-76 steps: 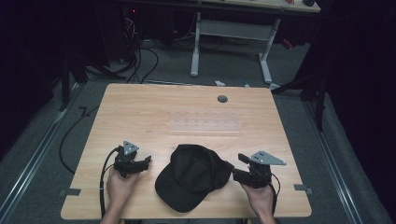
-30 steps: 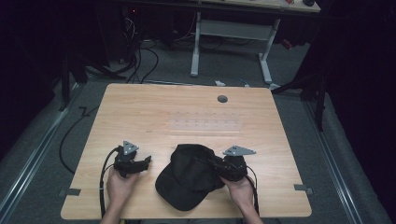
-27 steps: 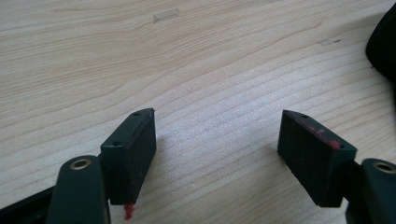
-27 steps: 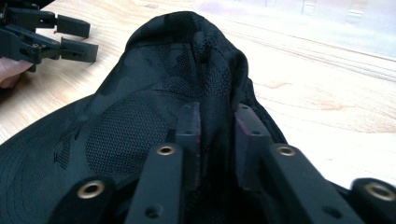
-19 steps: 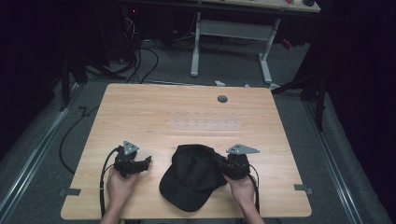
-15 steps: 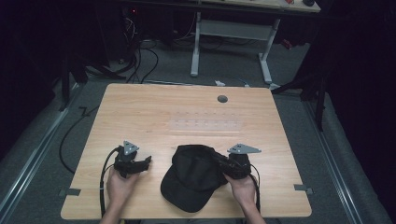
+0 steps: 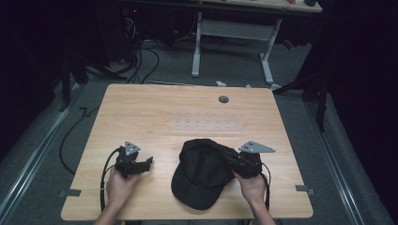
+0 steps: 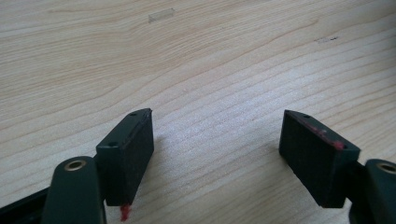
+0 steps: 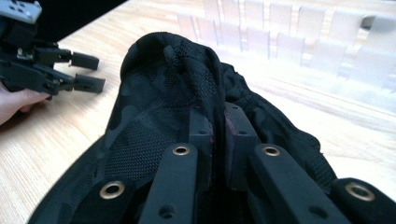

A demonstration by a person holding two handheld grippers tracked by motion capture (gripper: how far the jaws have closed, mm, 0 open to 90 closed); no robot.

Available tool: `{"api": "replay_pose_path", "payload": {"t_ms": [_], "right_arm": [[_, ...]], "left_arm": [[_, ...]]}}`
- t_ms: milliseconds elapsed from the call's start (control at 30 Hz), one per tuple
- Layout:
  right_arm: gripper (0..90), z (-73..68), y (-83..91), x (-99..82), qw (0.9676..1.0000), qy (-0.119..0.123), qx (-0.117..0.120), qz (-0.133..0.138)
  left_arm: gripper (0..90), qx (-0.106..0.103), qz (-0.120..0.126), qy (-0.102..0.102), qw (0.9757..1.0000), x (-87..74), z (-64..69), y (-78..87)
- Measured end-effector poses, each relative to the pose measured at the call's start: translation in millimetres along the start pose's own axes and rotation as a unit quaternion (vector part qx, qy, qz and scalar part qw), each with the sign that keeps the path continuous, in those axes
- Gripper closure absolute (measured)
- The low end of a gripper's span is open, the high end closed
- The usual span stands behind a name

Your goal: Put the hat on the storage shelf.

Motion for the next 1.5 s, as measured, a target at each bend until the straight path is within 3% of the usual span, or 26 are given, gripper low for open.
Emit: {"api": "replay_pose_path", "payload": {"t_ms": [367, 433, 533, 600, 667, 700, 767, 800, 833, 1033, 1233, 1267, 1500], "right_arm": [[83.6, 2.5, 10.7, 12.3, 0.9991, -0.008, 0.021, 0.035], [83.6, 1.4, 14.2, 17.7, 0.9988, -0.005, 0.027, 0.041], [83.6, 0.5, 15.7, 21.5, 0.9986, -0.002, 0.031, 0.044], [83.6, -0.2, 17.1, 26.8, 0.9982, 0.002, 0.035, 0.049], [83.6, 0.0, 17.3, 28.2, 0.9981, 0.004, 0.036, 0.050], [83.6, 0.3, 17.1, 30.2, 0.9979, 0.004, 0.039, 0.052], [83.5, 0.5, 17.0, 31.0, 0.9977, 0.006, 0.041, 0.053], [83.6, 0.1, 17.2, 32.5, 0.9974, 0.010, 0.044, 0.056], [83.6, 0.1, 17.2, 32.5, 0.9974, 0.010, 0.044, 0.056], [83.5, -3.0, 19.0, 36.6, 0.9958, 0.025, 0.055, 0.069], [83.5, -4.0, 16.1, 36.5, 0.9951, 0.032, 0.061, 0.071], [83.5, -4.0, 16.1, 36.5, 0.9951, 0.032, 0.061, 0.071], [83.5, -4.5, 14.7, 38.9, 0.9938, 0.042, 0.072, 0.074]], "left_arm": [[24.4, -0.017, -0.016, -0.006, 0.9997, 2.5, -0.8, -0.5], [24.2, -0.030, -0.015, 0.001, 0.9994, 3.5, -0.6, -0.7], [24.1, -0.054, -0.025, -0.006, 0.9982, 6.0, 4.6, -0.1], [24.0, -0.073, -0.017, 0.001, 0.9972, 9.3, 8.7, 2.7], [24.4, -0.103, -0.004, 0.018, 0.9945, 13.8, 13.7, 6.3], [23.4, -0.124, 0.005, 0.022, 0.9920, 18.7, 18.8, 10.2], [22.9, -0.133, 0.009, 0.024, 0.9908, 21.1, 21.5, 12.1], [22.3, -0.156, 0.017, 0.032, 0.9870, 25.9, 25.6, 16.1], [22.2, -0.156, 0.017, 0.032, 0.9870, 25.9, 25.6, 16.1], [22.7, -0.201, 0.031, 0.042, 0.9782, 35.9, 36.2, 26.2], [26.2, -0.242, 0.024, 0.027, 0.9697, 40.9, 49.2, 30.4], [26.4, -0.242, 0.024, 0.027, 0.9697, 40.9, 49.2, 30.4], [25.9, -0.271, 0.020, 0.021, 0.9622, 45.5, 58.8, 30.8]]}}
Point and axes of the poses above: each handheld gripper's, and its own axes: y roughly backward along the jaws, x roughly out of its top, z roughly to its right, the point moved 4 cm from there along -y, roughly forward along the jaws, and after that the axes turned 14 degrees about z, right-handed, at the moved point
